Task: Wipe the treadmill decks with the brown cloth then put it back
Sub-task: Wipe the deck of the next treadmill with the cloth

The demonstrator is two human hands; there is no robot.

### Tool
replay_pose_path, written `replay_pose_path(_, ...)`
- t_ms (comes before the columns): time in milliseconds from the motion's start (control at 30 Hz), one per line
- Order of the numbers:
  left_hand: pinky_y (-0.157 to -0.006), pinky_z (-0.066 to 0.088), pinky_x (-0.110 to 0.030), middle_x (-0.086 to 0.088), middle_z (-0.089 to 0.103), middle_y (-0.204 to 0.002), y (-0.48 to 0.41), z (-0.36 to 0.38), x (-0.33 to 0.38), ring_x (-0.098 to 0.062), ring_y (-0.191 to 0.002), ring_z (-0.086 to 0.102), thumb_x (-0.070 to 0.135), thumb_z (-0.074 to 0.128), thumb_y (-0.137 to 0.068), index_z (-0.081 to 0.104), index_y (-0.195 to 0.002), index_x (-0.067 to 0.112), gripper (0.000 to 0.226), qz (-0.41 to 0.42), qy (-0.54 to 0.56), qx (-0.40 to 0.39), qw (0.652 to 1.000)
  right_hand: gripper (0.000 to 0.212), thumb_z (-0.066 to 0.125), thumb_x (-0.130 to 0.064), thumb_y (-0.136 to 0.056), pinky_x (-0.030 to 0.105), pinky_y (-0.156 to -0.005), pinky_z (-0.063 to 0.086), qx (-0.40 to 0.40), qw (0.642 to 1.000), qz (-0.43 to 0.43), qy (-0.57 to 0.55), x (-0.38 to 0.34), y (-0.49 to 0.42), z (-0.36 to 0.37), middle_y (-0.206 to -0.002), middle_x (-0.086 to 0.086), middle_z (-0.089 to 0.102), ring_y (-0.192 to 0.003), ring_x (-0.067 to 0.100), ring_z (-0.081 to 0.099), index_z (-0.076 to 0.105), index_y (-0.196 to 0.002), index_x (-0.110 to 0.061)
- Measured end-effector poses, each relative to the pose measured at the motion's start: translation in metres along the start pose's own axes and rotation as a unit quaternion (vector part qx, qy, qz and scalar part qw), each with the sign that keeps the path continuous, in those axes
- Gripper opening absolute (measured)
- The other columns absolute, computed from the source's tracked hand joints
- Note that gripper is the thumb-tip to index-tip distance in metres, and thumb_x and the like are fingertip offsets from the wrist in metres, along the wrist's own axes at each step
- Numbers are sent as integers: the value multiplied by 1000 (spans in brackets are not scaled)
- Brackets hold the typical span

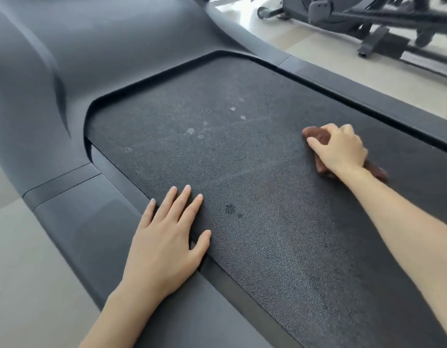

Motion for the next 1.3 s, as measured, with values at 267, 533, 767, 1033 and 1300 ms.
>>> replay_pose_path(267, -115, -5, -32, 17, 2, -156, -5, -3, -7, -6, -144, -5, 66, -6, -71, 10, -147, 42, 81, 37, 4, -5, 999, 37, 61, -51, -78, 36, -75, 49, -47, 954, -287, -77, -142, 174, -19, -97, -1, 55, -91, 23, 55, 64, -107, -28)
replay_pose_path(533, -116, -1, -35, 11, 16, -156, -4, -16, -43, -10, -144, 7, 66, 1, -74, 23, -146, 38, 80, 47, -1, 2, 999, 31, 67, -44, -74, 38, -74, 46, -102, 913, -382, -99, -90, 263, -55, -94, -4, 55, -82, 17, 55, 68, -101, -29)
replay_pose_path(767, -115, -4, -38, 8, 8, -158, -5, -9, -43, -13, -145, 1, 61, 22, -89, 15, -148, 34, 65, 65, -16, 4, 998, 33, 72, -40, -77, 42, -83, 46, -75, 951, -281, -104, -171, 203, -24, -94, 1, 57, -92, 21, 55, 68, -107, -26)
replay_pose_path(1033, -116, -3, -40, 5, 9, -158, -6, -4, -40, -16, -145, 2, 59, 19, -89, 15, -149, 32, 65, 80, -18, 3, 997, 33, 69, -40, -77, 40, -85, 43, -130, 939, -302, -101, -96, 265, -53, -96, -1, 54, -90, 18, 53, 69, -105, -23)
replay_pose_path(1300, -117, 0, -42, 3, 12, -158, -7, -7, -40, -18, -145, 5, 57, 25, -90, 20, -148, 29, 65, 76, -6, 11, 997, 32, 64, -43, -73, 39, -77, 45, -126, 962, -229, -72, -10, 316, -85, -94, -5, 52, -85, 12, 52, 62, -103, -34)
Point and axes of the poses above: each hand's wrist, its own y-axis away from the middle knuckle, its own z-axis out of the palm, x = y × z, the point moved 10 cm from there along -y, towards the middle knuckle
